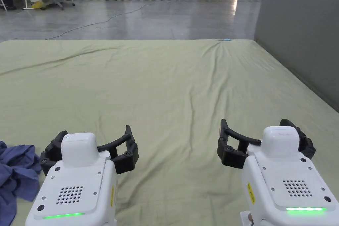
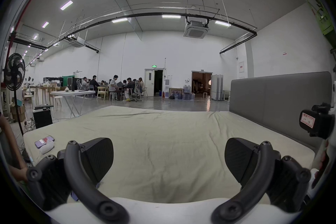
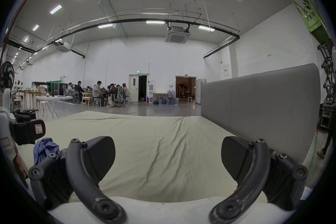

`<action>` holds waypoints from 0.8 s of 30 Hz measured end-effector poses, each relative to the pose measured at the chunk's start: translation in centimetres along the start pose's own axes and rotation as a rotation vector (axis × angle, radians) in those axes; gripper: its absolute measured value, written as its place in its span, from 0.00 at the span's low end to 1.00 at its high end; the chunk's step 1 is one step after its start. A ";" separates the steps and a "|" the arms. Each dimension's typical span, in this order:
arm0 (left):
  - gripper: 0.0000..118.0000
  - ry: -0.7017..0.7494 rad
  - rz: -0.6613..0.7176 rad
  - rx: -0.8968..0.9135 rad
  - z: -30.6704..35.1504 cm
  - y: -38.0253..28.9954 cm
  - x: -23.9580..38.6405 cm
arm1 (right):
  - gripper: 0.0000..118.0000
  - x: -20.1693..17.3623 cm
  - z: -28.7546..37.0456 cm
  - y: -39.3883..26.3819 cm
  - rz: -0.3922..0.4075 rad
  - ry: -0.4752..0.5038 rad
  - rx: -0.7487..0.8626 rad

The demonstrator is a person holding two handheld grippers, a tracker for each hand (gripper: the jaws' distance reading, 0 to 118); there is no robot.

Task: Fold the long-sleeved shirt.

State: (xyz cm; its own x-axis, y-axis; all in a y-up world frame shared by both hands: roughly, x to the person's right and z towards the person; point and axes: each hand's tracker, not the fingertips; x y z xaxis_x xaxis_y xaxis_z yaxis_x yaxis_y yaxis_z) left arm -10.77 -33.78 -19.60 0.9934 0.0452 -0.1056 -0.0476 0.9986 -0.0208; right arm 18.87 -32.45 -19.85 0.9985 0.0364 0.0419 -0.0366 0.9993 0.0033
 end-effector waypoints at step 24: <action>1.00 -0.003 -0.004 -0.003 -0.1 -0.1 -0.4 | 0.98 -0.1 -0.2 0.1 0.006 0.002 -0.018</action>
State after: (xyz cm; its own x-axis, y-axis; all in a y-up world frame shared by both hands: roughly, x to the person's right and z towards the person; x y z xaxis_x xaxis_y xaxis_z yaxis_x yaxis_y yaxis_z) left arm -11.15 -33.86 -19.67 0.9939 0.0408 -0.1028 -0.0435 0.9988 -0.0243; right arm 18.74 -32.32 -20.05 0.9983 0.0426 0.0397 -0.0420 0.9990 -0.0146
